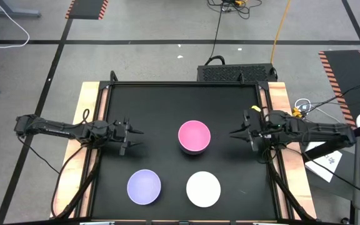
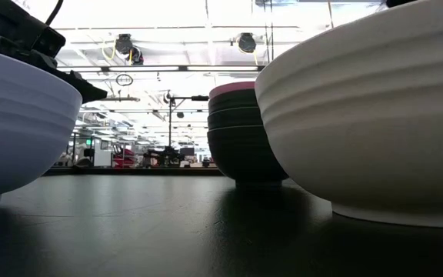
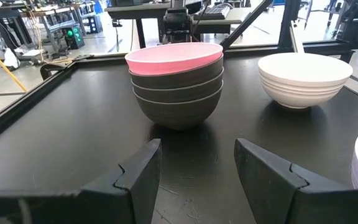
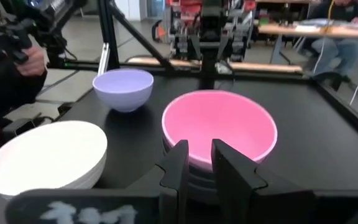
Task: Nest bowls inside each other
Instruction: Stack the purple bowl on top of the pink bowl
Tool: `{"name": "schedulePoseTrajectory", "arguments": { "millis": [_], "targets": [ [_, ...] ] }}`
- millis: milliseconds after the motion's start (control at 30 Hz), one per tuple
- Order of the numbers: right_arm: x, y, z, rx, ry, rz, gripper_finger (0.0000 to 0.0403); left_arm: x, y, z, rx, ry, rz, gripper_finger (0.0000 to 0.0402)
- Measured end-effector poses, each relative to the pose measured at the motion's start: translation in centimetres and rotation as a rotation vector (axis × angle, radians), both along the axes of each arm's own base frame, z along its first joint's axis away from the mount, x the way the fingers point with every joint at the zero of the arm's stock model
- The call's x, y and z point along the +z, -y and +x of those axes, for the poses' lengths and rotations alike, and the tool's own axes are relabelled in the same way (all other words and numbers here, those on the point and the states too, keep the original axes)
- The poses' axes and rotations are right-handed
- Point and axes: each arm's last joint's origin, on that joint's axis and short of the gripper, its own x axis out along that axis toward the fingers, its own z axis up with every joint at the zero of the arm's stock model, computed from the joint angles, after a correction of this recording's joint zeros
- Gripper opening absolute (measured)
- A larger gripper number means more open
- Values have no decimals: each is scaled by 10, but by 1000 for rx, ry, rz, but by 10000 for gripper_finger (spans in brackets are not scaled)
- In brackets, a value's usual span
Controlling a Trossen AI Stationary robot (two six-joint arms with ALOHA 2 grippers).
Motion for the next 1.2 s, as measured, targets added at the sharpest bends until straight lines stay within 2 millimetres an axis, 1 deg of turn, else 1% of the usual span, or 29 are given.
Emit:
{"name": "schedulePoseTrajectory", "arguments": {
  "millis": [267, 633, 967, 1200],
  "targets": [
    [3, -1, -12, -12, 56, 8, 64, 0, 0, 0, 1, 0, -7, 207],
    [-16, -1, -20, -40, 98, 65, 64, 0, 0, 0, 3, 1, -16, 207],
    [-32, -1, -15, -33, 220, 124, 64, 1, -1, 0, 21, 7, -12, 207],
    [-44, -1, -13, -24, 199, 134, 64, 1, -1, 0, 21, 10, -11, 207]
  ]
}}
